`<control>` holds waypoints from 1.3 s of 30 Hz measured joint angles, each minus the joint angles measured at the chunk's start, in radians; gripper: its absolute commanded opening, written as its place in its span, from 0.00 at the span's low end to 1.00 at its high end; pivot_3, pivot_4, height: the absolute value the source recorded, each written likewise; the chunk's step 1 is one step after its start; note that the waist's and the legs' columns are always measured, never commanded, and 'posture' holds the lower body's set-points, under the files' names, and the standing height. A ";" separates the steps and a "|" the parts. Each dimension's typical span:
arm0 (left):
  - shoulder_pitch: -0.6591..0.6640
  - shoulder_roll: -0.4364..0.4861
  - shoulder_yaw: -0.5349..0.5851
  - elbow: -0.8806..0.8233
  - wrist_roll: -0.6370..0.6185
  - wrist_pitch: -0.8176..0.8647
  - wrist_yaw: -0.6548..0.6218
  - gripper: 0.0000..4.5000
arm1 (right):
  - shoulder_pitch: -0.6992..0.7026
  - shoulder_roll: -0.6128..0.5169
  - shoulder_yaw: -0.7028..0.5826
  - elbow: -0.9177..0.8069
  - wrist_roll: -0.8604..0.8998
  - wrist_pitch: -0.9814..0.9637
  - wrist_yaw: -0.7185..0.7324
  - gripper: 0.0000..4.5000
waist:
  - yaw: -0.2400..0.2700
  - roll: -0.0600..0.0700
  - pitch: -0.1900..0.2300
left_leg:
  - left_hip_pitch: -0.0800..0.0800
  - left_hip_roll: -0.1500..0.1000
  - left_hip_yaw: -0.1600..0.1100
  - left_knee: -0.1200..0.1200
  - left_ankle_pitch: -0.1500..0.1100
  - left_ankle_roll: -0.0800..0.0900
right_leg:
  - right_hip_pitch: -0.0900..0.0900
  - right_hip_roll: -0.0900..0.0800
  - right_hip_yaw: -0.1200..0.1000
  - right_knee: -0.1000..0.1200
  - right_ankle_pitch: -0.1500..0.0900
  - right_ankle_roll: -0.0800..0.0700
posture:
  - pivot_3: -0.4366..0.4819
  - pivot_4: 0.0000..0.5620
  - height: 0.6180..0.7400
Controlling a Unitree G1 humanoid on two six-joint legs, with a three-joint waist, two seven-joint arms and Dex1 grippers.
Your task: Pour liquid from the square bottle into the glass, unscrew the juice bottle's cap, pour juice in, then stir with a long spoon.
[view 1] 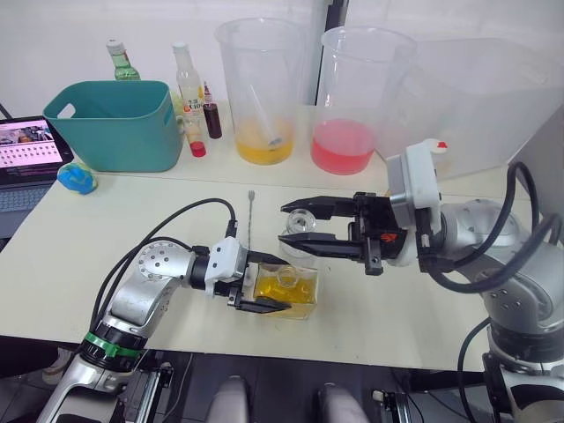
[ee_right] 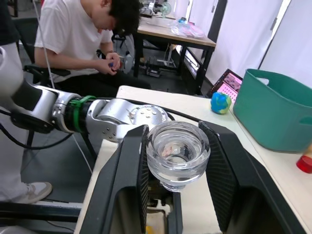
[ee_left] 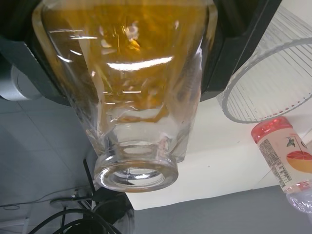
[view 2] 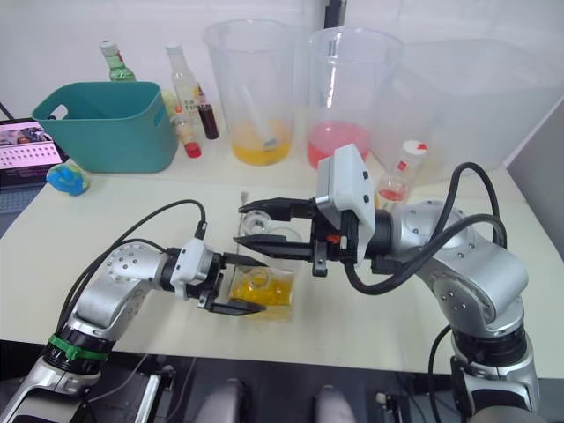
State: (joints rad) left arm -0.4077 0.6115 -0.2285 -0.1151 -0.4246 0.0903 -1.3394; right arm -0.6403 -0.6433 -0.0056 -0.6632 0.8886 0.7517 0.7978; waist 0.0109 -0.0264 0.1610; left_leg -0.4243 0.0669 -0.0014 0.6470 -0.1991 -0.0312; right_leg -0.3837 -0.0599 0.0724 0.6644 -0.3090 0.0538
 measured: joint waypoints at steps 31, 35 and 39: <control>-0.013 -0.021 0.012 0.042 -0.018 0.069 -0.012 0.62 | 0.637 -0.164 -0.748 0.683 -0.383 -0.351 -0.170 0.25 | -0.012 0.011 -0.006 | 0.006 -0.001 0.001 -0.002 0.000 0.001 | 0.010 0.000 0.001 -0.008 0.000 0.001 | 0.48 0.27 0.90; 0.001 -0.016 0.018 0.026 -0.018 0.071 -0.004 0.62 | 0.498 -0.140 -0.642 0.854 -0.486 -0.458 -0.248 0.25 | -0.016 0.016 -0.007 | 0.006 -0.002 0.001 -0.003 0.000 0.001 | 0.011 0.000 0.002 -0.009 0.000 0.001 | 0.48 0.27 0.90; 0.021 -0.013 0.031 0.008 -0.019 0.079 0.005 0.62 | 0.393 -0.078 -0.590 0.942 -0.522 -0.498 -0.325 0.25 | -0.020 0.016 -0.007 | 0.007 -0.002 0.000 -0.004 0.000 0.001 | 0.011 0.000 0.002 -0.009 0.000 0.001 | 0.48 0.27 0.90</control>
State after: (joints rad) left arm -0.3869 0.5985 -0.1974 -0.1069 -0.4431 0.1695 -1.3345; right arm -0.2472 -0.7215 -0.5952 0.2784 0.3663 0.2533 0.4731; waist -0.0093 -0.0103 0.1542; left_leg -0.4176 0.0652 -0.0009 0.6431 -0.1995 -0.0306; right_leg -0.3725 -0.0600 0.0740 0.6553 -0.3095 0.0545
